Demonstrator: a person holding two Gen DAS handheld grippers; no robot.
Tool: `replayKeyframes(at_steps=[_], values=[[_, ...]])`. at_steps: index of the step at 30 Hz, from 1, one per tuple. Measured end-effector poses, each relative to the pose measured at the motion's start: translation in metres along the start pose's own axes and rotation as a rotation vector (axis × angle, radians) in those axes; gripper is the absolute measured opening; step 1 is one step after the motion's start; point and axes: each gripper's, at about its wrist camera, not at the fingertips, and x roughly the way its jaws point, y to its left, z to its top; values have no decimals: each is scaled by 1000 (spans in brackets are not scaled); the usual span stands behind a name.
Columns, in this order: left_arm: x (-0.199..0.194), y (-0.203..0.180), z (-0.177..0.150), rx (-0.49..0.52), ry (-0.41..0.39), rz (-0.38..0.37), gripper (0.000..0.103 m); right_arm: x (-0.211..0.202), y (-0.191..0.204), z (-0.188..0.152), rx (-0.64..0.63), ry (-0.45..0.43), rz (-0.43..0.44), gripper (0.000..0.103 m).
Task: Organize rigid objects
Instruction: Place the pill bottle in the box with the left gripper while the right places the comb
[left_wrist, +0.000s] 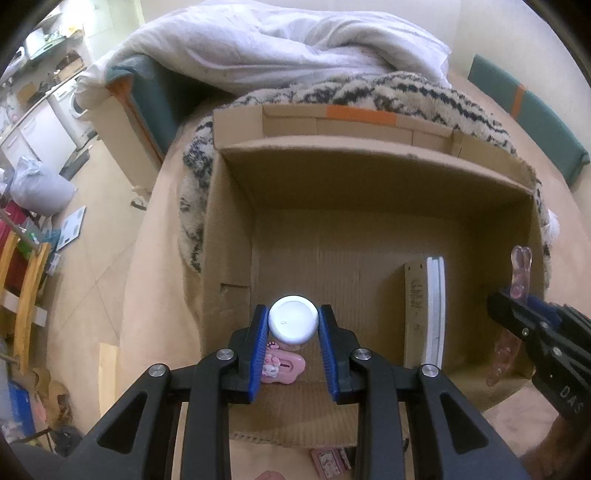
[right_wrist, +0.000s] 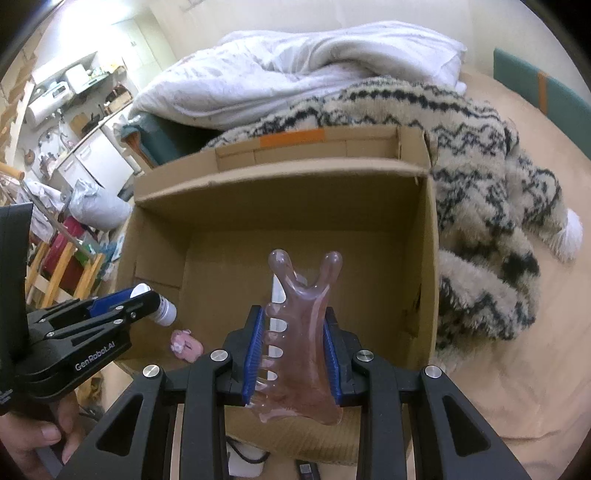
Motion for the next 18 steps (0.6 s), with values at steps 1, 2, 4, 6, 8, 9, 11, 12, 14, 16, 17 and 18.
replayKeyframes(at_steps=[1,2,4,6,8,9,11,12,14,16,17,18], values=[[3,-1,0,5,6,4,24,3,-1,0,2,11,-9,31],[5,-2,0,7,9,5,24,6,-1,-1,2,22,-22,31],[10,-4,-1,14,18,11,24,10,-1,-3,1,40,-45,31],[13,-4,-1,20,20,21,24,13,-2,-4,-1,52,-66,31],[16,-3,-1,18,23,29,24,15,-2,-4,0,59,-79,31],[17,-3,0,16,25,31,24,16,-4,-5,6,62,-81,31],[19,0,-1,8,33,39,24,16,-6,-5,15,65,-88,31],[20,0,-1,7,36,39,24,16,-8,-4,21,67,-89,31],[20,1,-1,5,39,40,24,17,-10,-4,30,69,-86,31],[20,2,-1,4,40,46,24,16,-11,-4,36,67,-84,31],[20,2,-1,2,42,47,24,16,-12,-3,39,67,-80,31],[21,3,-1,-1,48,48,25,16,-12,-3,44,66,-74,31]])
